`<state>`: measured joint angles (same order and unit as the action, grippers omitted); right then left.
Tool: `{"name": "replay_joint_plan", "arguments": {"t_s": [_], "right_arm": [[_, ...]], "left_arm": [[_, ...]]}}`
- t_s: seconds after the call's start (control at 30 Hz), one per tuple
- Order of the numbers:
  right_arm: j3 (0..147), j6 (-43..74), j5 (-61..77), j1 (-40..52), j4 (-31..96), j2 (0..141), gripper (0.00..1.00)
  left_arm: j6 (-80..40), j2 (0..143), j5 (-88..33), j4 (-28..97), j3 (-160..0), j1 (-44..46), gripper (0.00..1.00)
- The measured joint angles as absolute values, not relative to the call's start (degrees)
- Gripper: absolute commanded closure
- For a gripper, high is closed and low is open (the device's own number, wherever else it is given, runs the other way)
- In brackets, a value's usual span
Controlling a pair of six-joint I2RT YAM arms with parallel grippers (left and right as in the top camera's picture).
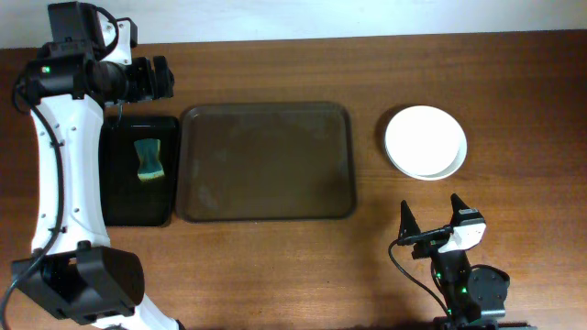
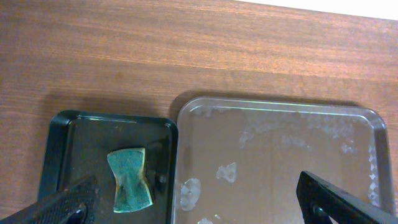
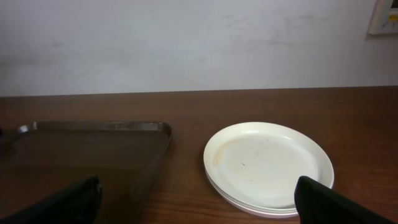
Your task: Clean dirty plates on tray and stack at the side
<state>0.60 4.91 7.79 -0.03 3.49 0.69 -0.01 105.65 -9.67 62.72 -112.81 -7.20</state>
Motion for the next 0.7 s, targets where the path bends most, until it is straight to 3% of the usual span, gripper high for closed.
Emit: {"name": "replay_joint_plan", "arguments": {"t_s": [0.7], "right_arm": [[0.6, 4.9, 7.8, 0.0, 3.5, 0.7, 0.02]], "left_arm": [[0.0, 103.1, -8.0, 62.8, -112.3, -7.6, 0.01]]}}
